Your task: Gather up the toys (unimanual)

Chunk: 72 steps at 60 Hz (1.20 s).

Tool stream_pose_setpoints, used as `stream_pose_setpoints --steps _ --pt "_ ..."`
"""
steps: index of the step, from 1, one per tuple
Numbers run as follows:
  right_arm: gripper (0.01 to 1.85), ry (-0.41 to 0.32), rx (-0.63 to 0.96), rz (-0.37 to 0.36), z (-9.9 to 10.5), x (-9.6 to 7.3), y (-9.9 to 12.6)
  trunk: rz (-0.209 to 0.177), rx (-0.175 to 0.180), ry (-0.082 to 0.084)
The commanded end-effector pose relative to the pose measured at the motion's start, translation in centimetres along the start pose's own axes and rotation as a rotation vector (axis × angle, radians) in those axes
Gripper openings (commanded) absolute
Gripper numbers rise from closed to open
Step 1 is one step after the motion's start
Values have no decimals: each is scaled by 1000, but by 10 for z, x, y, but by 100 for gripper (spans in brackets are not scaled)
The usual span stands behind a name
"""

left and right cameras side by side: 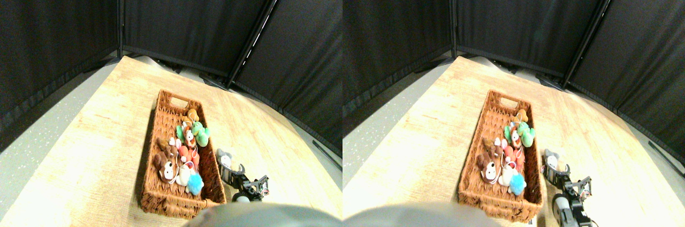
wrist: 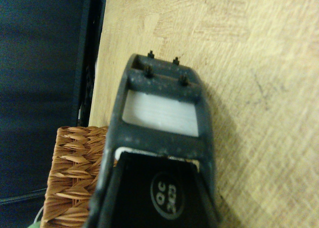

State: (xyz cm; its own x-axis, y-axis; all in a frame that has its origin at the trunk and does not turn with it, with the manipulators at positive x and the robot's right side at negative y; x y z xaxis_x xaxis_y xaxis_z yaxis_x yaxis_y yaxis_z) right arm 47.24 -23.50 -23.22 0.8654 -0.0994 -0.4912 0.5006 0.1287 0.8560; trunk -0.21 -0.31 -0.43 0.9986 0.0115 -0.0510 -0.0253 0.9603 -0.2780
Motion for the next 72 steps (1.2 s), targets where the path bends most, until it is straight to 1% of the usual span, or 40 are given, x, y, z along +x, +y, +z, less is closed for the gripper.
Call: stream_pose_setpoints --steps 1,5,11,17,22,27,28,32,37,38,44,47,51,56,59,64,72 --pt "69 -4 -7 57 2 4 7 19 -22 11" --pt "69 -13 10 43 3 6 5 19 -22 11" --pt "69 -4 18 29 4 10 3 22 -22 11" --pt "65 -11 28 15 1 11 3 22 -24 11" --pt "66 2 19 15 -3 14 2 25 -24 12" --pt "58 16 48 13 -9 17 3 27 -21 12" --pt "58 29 41 13 -11 16 5 27 -21 15" --pt "59 40 36 8 -15 12 9 26 -22 12" --pt "61 51 14 18 -19 7 16 27 -23 13" --pt "62 54 0 36 -19 3 20 26 -23 13" --pt "66 64 0 67 -19 2 28 24 -26 14" --pt "64 78 15 80 -20 5 30 23 -26 14" --pt "64 74 16 76 -22 8 31 23 -25 15" --pt "72 55 27 53 -25 13 29 23 -25 16" --pt "72 48 22 44 -25 14 28 24 -26 17" --pt "69 31 17 33 -25 19 25 25 -25 20" --pt "67 22 26 26 -24 21 23 23 -22 21"
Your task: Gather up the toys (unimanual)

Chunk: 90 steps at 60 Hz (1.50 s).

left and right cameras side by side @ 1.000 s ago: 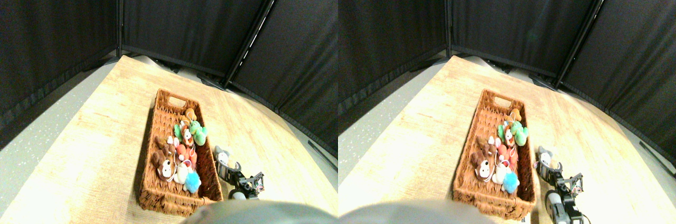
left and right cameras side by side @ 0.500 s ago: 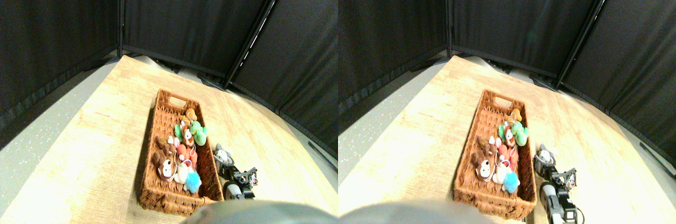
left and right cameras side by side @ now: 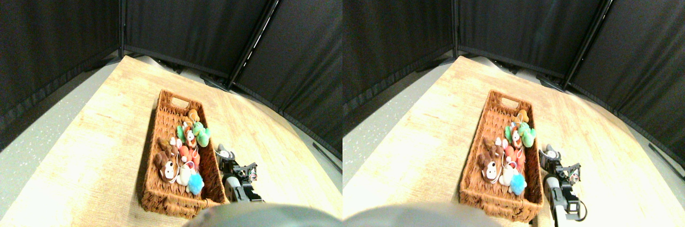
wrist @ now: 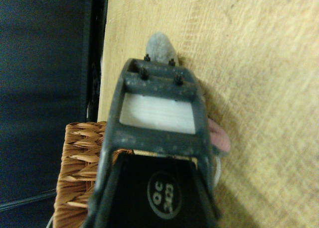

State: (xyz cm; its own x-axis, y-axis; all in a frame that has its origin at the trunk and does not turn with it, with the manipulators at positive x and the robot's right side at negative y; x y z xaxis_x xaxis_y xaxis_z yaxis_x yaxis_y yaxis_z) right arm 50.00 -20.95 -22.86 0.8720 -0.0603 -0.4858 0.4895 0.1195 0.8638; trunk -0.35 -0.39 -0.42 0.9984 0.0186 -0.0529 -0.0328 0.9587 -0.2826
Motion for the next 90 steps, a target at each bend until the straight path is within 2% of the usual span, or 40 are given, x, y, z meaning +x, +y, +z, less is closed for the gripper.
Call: stream_pose_setpoints --steps 1,12,20,35,47,59,69,74,79,81,86,90 --pt "67 -16 16 14 2 2 3 15 -17 21" --pt "66 -43 -18 36 7 1 0 5 -3 24" --pt "62 -76 19 67 14 -1 0 -3 5 24" --pt "63 -96 3 50 16 1 -2 -15 19 29" --pt "58 -104 22 38 16 9 -6 -7 18 32" --pt "46 -113 49 31 13 17 -8 -10 17 35" --pt "42 -150 38 25 9 20 -10 -11 16 38" --pt "34 -167 51 34 9 20 -9 -11 16 38" --pt "16 -206 -22 32 11 21 -7 -11 16 38" --pt "11 -253 -75 23 13 22 -7 -14 17 39" --pt "26 -254 -97 30 16 25 -8 -14 20 34" --pt "26 -265 -106 51 18 26 -8 -15 24 36"
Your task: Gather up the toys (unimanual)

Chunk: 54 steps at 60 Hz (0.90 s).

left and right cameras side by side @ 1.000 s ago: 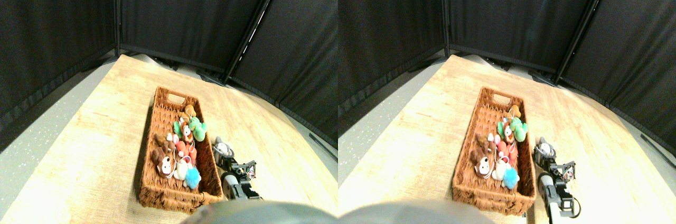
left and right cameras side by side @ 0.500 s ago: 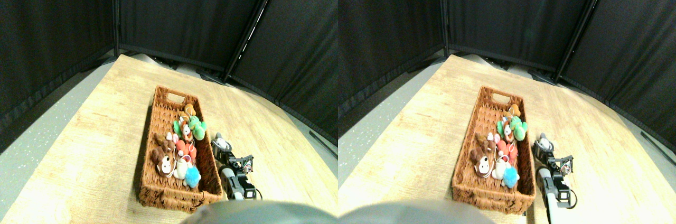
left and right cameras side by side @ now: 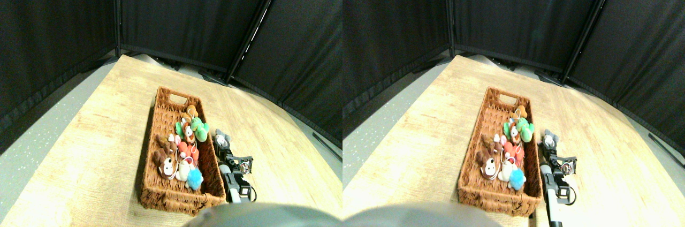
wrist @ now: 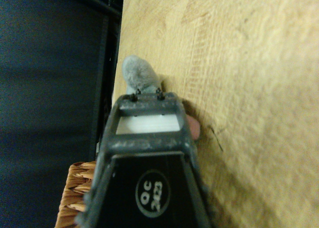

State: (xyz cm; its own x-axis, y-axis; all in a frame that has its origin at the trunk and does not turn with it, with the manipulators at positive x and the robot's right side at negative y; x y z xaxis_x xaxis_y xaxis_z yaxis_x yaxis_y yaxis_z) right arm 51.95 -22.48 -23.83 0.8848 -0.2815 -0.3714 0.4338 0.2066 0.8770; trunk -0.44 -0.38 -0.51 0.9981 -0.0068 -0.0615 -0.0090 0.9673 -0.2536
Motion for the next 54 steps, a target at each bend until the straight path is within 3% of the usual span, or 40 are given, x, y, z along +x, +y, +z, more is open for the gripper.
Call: stream_pose_setpoints --steps 1,10,23,32,42,54 --pt "25 -24 -34 -15 3 3 -8 7 -8 21" --pt "21 -45 -3 -2 6 3 -4 3 -3 18" --pt "21 -23 -30 84 11 -2 9 -1 0 15" --pt "16 -24 -71 160 16 -13 31 -16 3 13" --pt "19 -20 -224 254 22 -20 57 -18 3 9" --pt "20 -6 -252 304 23 -24 80 -19 1 1"
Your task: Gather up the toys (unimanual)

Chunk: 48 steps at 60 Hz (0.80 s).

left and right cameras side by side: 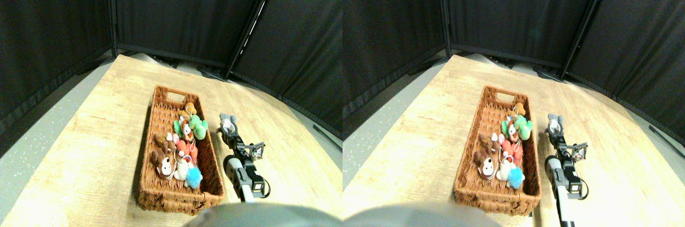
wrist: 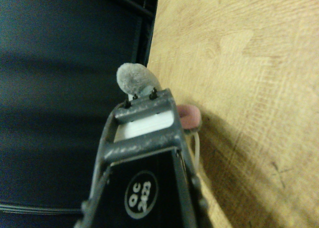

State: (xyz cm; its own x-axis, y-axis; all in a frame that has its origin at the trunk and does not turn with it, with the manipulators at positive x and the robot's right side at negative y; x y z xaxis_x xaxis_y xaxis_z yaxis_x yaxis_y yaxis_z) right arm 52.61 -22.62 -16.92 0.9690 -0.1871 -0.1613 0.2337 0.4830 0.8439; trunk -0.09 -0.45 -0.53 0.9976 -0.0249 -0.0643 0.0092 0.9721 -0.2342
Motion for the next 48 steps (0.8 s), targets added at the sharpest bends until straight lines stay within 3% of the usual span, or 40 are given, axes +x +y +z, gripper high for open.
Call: stream_pose_setpoints --steps 1,9,29,40,48 --pt "20 -18 -14 58 6 0 18 -2 -20 -6" --pt "17 22 -42 85 5 -2 31 0 -26 -9" --pt "22 105 -111 127 -2 -6 61 24 -73 -34" --pt "25 178 -124 152 -18 -4 75 57 -124 -55" --pt "24 199 -136 138 -30 -5 86 69 -143 -61"
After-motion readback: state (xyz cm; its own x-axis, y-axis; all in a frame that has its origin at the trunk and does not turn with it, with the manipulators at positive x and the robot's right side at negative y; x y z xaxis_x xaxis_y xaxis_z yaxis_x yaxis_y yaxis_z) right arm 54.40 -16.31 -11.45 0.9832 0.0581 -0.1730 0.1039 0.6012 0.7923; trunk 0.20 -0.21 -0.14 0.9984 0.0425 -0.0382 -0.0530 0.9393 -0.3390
